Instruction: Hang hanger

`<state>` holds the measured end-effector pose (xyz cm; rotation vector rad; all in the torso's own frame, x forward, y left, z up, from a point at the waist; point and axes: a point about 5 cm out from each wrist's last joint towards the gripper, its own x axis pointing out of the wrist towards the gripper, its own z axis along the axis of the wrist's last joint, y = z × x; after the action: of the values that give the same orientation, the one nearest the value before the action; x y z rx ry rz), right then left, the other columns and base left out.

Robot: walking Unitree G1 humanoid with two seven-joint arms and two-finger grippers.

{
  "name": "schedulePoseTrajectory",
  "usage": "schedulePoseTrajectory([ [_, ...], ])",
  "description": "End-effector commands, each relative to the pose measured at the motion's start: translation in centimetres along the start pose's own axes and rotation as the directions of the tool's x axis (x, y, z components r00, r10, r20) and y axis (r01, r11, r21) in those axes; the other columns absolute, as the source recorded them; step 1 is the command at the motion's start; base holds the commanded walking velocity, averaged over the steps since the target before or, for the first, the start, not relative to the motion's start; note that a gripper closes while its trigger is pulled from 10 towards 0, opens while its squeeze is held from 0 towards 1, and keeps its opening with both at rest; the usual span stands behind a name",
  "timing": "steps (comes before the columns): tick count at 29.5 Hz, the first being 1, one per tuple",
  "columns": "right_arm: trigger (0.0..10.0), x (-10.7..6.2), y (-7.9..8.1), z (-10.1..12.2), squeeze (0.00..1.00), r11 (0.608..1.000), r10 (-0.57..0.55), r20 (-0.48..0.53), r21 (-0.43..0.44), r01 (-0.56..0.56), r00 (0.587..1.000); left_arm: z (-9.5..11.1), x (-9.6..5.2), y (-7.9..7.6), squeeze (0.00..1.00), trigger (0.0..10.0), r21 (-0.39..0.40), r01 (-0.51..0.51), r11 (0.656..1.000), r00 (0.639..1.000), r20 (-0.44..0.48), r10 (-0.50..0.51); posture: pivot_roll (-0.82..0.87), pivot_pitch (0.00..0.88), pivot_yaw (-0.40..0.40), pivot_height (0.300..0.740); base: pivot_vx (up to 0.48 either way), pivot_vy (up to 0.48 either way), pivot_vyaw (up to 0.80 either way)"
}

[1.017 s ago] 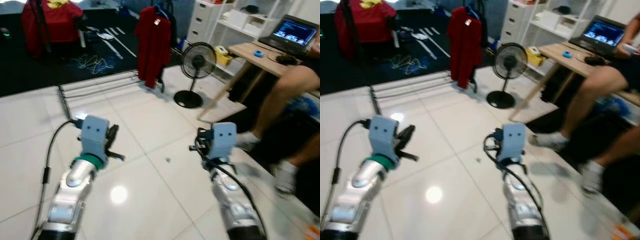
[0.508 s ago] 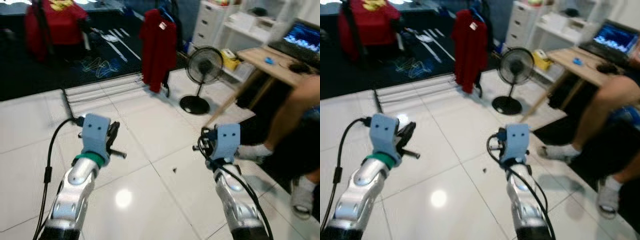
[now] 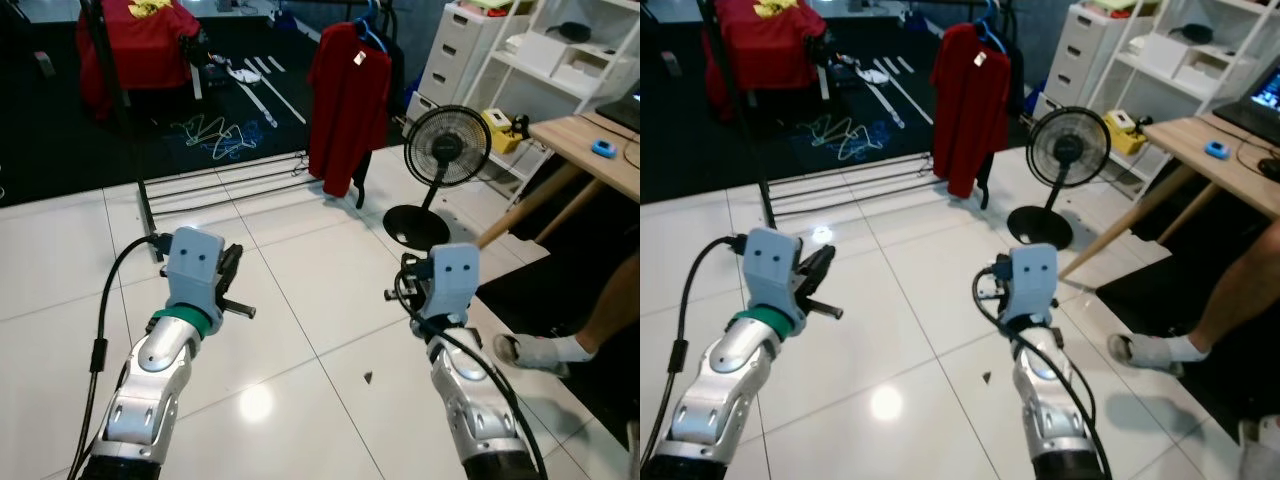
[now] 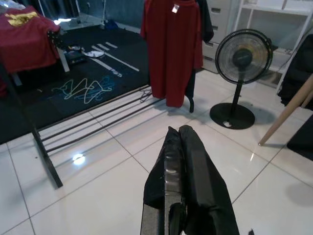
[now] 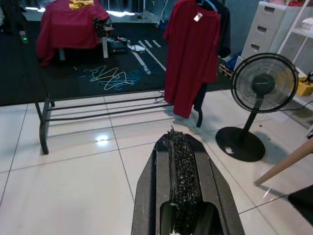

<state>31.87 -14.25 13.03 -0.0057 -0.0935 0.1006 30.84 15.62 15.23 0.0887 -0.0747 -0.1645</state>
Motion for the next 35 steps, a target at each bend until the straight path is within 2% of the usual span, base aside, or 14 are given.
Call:
schedulePoseTrajectory([
  [1, 10.0, -0.11, 0.06, -0.27, 0.00, 1.000, 0.006, -0.012, -0.006, -0.006, 1.000, -0.39, -0.04, -0.07, 0.00, 10.0, 0.002, 0.000, 1.000, 1.000, -0.015, 0.000, -0.01, 0.000, 0.005, 0.740, 0.394, 0.000, 0.00],
  [35, 10.0, -0.08, 0.08, -0.31, 0.00, 1.000, 0.000, -0.011, -0.001, 0.000, 1.000, -0.24, 0.09, -0.12, 0.00, 10.0, 0.000, 0.007, 1.000, 1.000, -0.010, -0.007, -0.01, 0.000, 0.009, 0.740, 0.377, 0.000, 0.00],
])
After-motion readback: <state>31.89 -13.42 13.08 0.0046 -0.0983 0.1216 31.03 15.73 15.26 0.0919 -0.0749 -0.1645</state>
